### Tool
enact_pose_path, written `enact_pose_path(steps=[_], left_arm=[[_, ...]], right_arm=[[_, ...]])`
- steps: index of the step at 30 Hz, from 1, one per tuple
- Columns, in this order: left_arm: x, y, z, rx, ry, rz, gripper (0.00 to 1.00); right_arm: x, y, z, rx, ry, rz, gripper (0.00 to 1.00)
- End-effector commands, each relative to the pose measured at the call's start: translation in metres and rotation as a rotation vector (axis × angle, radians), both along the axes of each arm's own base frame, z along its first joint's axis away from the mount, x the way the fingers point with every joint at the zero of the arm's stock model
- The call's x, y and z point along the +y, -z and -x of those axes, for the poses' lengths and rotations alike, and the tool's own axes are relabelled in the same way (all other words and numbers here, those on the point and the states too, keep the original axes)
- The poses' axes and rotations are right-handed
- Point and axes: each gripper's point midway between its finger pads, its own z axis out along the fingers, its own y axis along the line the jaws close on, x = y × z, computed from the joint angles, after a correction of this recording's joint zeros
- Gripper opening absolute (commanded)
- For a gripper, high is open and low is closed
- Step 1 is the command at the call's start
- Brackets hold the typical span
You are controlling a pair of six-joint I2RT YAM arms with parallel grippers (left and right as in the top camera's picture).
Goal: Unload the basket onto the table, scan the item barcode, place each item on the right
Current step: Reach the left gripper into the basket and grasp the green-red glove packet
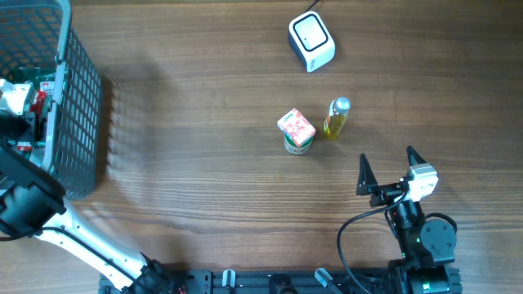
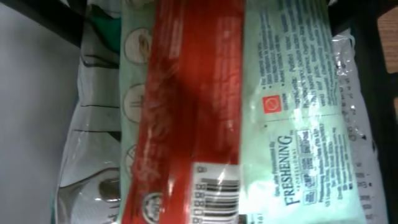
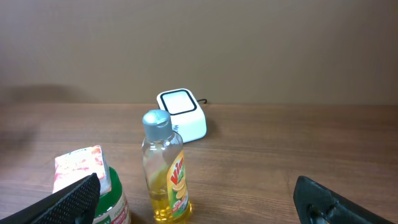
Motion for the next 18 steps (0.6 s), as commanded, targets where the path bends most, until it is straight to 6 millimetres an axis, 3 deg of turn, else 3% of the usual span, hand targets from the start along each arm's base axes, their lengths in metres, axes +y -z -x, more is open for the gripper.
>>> enact_pose_path(steps=[1, 2, 3, 4, 8, 11, 15, 18], left_arm=[[-0.001, 0.025, 0.004, 0.047, -0.053, 0.029, 0.74], [-0.001, 0.025, 0.004, 0.045, -0.055, 0.029, 0.62], [-0.002, 0.026, 0.006, 0.052, -0.054, 0.035, 0.40], [-0.004, 0.026, 0.007, 0.057, -0.055, 0.040, 0.29], [-0.006, 0.023, 0.010, 0.066, -0.056, 0.049, 0.26], [-0.003, 0.008, 0.005, 0.032, -0.115, 0.038, 0.20], [0.005, -0.039, -0.012, -0.091, -0.250, -0.006, 0.10], [0.001, -0.095, -0.023, -0.200, -0.272, -0.064, 0.08]], right_arm=[[-0.003, -0.001, 0.000, -0.007, 0.013, 0.010, 1.00], [-0.003, -0.001, 0.000, -0.007, 0.013, 0.010, 1.00], [-0.003, -0.001, 0.000, -0.007, 0.013, 0.010, 1.00], [-0.003, -0.001, 0.000, -0.007, 0.013, 0.010, 1.00], [-0.003, -0.001, 0.000, -0.007, 0.013, 0.010, 1.00], [-0.003, -0.001, 0.000, -0.007, 0.013, 0.010, 1.00], [-0.003, -0.001, 0.000, -0.007, 0.013, 0.010, 1.00], [-0.003, -0.001, 0.000, -0.006, 0.013, 0.010, 1.00]])
